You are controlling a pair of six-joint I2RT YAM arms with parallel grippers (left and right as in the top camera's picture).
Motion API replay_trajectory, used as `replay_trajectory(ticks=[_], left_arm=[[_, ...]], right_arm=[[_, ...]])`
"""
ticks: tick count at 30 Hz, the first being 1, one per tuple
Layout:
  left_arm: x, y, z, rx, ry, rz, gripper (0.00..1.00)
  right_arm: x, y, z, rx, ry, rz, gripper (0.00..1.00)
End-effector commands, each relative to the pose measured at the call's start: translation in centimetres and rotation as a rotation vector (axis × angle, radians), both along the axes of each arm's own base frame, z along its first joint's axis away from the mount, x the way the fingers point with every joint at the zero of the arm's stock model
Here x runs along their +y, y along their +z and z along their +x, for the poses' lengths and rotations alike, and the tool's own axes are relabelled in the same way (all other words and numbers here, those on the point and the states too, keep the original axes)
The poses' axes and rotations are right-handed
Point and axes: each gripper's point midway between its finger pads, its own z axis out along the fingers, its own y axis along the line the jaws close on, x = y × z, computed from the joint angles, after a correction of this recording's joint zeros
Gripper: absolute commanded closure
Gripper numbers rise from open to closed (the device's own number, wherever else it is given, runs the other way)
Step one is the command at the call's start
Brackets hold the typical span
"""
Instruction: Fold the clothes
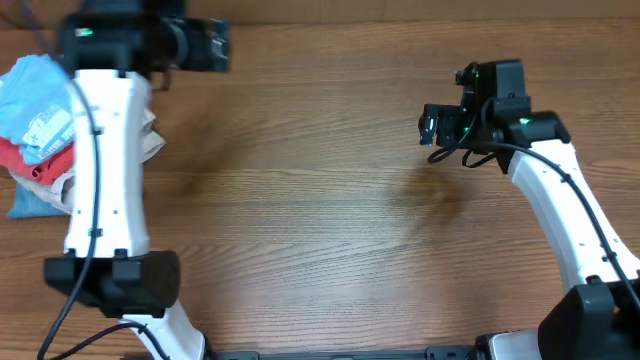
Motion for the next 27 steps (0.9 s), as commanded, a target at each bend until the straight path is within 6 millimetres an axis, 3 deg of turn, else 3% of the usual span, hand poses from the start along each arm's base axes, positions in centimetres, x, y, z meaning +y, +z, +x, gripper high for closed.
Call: replay_trajectory(ticks=[1,7,12,16,22,27], left_arm=[[-0.2,-1.0,-1.6,0.059,0.002,0.113,0.0],[-0.5,-2.8,-6.5,0.27,0.087,0.072,0.0],[0.0,-1.4,-10.1,0.316,0.089,0.079,0.04],[0.6,1.4,-13.1,0.233,0.095,0.073,0.04],[1.4,3.9,-17.6,0.024,0.072,0.072,0.05],[3.7,3.1,-22.2,-0.141,0.181,0.086,0.0]], right_arm=[[-0.1,2.6,-0.1,-0.018,0.007,-0.002,0.0],[-0.6,3.7,-3.4,0.066,-0.034,0.005,0.0],[-0.9,5.7,-6.0,0.024,-0.065,0.025,0.0],[-1.5,7.1,-9.0,-0.067,-0.089,0.035,0.0],[-2.5,8.6,-12.5,-0.274,-0.116,0.041,0.0],[-2.7,9.3,-15.3,-0.373,-0.121,0.063,0.0]])
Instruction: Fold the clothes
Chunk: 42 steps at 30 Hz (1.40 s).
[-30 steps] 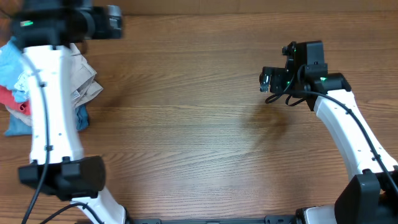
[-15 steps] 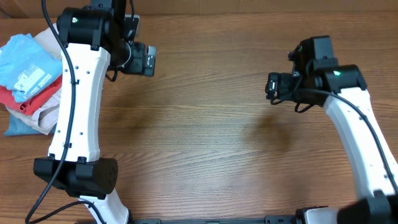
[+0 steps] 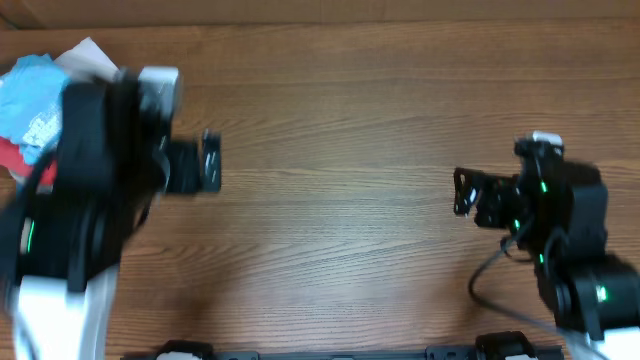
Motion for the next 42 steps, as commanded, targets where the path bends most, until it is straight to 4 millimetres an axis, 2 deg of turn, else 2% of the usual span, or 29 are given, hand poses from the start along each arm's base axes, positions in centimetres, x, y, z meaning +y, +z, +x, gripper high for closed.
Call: replay_trajectory(ticks=[1,4,7,12,16,26,30,37,42], left_arm=[[2.6,-2.2,-3.2,-0.046,0.126,0.04,0.0],[3.6,-3.7,-5.8,-0.086,0.161,0.061,0.0],[4.3,-4.9,-7.5,-0.093,0.182,0.08,0.0],[4.7,-7.5,-10.5,0.035,0.175,0.108,0.0],[4.8,-8.6,-11.6,0.1,0.172,0.121,0.0],[4.9,-8.6,-11.7,0.103,0.171,0.122,0.0],[4.9,-8.6,-11.7,0.103,0.172,0.122,0.0],[4.9,-8.6,-11.7,0.103,0.172,0.122,0.0],[4.9,-8.6,-11.7,0.103,0.172,0.122,0.0]], right_arm=[[-0.6,0.4,-1.5,-0.04,-0.026,0.003,0.0],[-0.8,0.1,-2.8,-0.024,-0.03,-0.003,0.0],[-0.9,-0.8,-3.6,0.024,-0.03,-0.008,0.0],[-0.9,-1.6,-3.9,0.066,-0.03,-0.013,0.0],[-0.9,-1.7,-3.9,0.072,-0.03,-0.014,0.0],[-0.9,-1.7,-3.9,0.071,-0.03,-0.014,0.0],[-1.0,-1.2,-4.6,0.046,-0.02,-0.022,0.0],[-1.1,0.4,-6.3,-0.175,0.027,-0.068,0.0],[-1.0,-1.0,-6.1,-0.384,0.036,-0.065,0.0]])
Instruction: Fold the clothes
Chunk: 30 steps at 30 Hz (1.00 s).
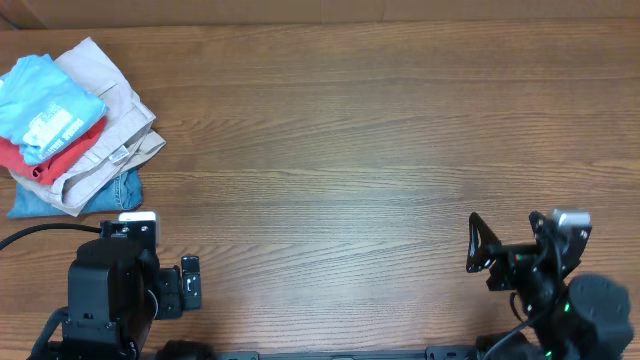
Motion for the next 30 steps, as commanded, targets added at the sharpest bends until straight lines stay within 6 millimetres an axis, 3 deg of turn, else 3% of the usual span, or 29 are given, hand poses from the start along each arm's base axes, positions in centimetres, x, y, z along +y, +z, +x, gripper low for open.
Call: replay_trajectory(ticks=[1,8,13,21,30], left_arm=[[0.3,0.0,-0.1,-0.006,0.02,0.004,0.0],[0.3,0.0,-0.1,-0.006,0.02,0.004,0.0],[0.3,0.0,-0.1,-0.006,0.021,0.003,0.0],[0.3,0.0,-0.1,-0.006,0.02,0.004,0.0],[0.3,0.0,-0.1,-0.006,0.021,0.004,0.0]], right_arm=[[0.0,-2.5,0.2,-0.1,0.008,-0.021,0.0],[0.6,-3.8,3.4,-0.397,0.026,0.006,0.0],[0.8,-4.6,4.6,-0.56,0.039,-0.139,0.0],[1.2,-9.4,4.9,-0.376,0.084,-0.158,0.0],[1.1,-9.4,4.9,-0.377,0.077,-0.159,0.0]])
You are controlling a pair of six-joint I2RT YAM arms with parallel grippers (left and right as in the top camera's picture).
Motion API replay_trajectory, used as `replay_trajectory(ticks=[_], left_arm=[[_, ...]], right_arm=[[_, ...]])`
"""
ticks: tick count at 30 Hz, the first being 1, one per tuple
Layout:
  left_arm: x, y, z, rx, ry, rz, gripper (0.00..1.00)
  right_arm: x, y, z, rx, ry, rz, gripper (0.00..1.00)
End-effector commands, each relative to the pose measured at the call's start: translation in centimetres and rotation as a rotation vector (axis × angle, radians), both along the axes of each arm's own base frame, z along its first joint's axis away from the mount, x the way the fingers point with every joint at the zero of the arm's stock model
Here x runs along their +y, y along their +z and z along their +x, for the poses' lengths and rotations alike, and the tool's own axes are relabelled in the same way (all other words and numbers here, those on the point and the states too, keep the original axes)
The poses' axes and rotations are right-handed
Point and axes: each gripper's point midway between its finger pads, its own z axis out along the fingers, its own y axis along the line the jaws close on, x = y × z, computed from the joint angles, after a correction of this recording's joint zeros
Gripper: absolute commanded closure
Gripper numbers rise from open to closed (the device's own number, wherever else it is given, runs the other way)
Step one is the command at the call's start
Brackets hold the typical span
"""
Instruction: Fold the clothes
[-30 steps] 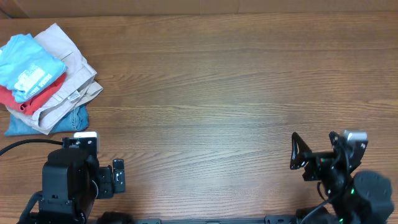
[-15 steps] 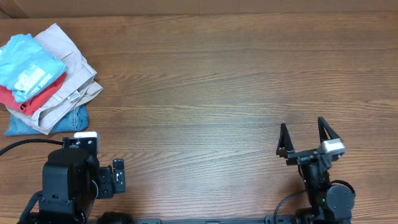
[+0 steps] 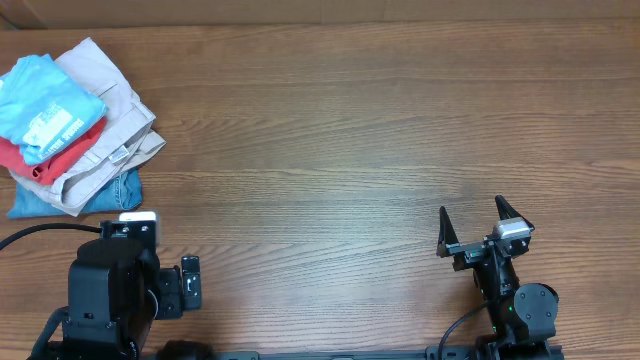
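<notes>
A stack of folded clothes [image 3: 100, 120] lies at the far left of the table: a light blue shirt [image 3: 40, 100] on top, a red piece [image 3: 45, 158] under it, beige trousers [image 3: 115, 100] and blue denim [image 3: 125, 186] at the bottom. My left gripper [image 3: 190, 283] is drawn back at the near left edge, away from the stack; its fingers cannot be made out. Near the front right edge, my right gripper [image 3: 474, 222] stands open and holds nothing.
The wooden table [image 3: 330, 140] stretches between the two arms. The left arm's black base [image 3: 105, 300] sits at the near left, with a cable [image 3: 40, 235] running off to the left. The right arm's base [image 3: 520, 310] is at the near right.
My right gripper has turned and shifted a little left, and its two fingers now stand spread apart. The left arm and the stack of clothes have not moved.
The left arm was stretched over the clothes stack at the far left, with the right arm out over the table's right side. Both arms then stood nearer the front. A second ago they sat folded at the near edge, the stack uncovered; now the right gripper stands open.
</notes>
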Motion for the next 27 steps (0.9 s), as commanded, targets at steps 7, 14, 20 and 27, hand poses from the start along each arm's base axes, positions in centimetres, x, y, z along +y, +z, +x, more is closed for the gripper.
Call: replay_trajectory(ticks=[7,14,20,27], left_arm=[[0.3,0.04,-0.07,-0.007,0.021,0.003,0.0],[0.3,0.04,-0.07,-0.007,0.021,0.004,0.0],[0.3,0.05,-0.06,-0.008,0.021,0.004,0.0],[0.28,0.3,-0.87,-0.045,0.017,-0.008,0.0]], right_arm=[[-0.12,-0.19,0.03,-0.004,-0.004,-0.006,0.0],[-0.12,-0.2,0.03,-0.003,-0.004,-0.007,0.0],[-0.12,-0.19,0.03,-0.004,-0.004,-0.006,0.0],[-0.12,-0.2,0.03,-0.003,-0.004,-0.007,0.0]])
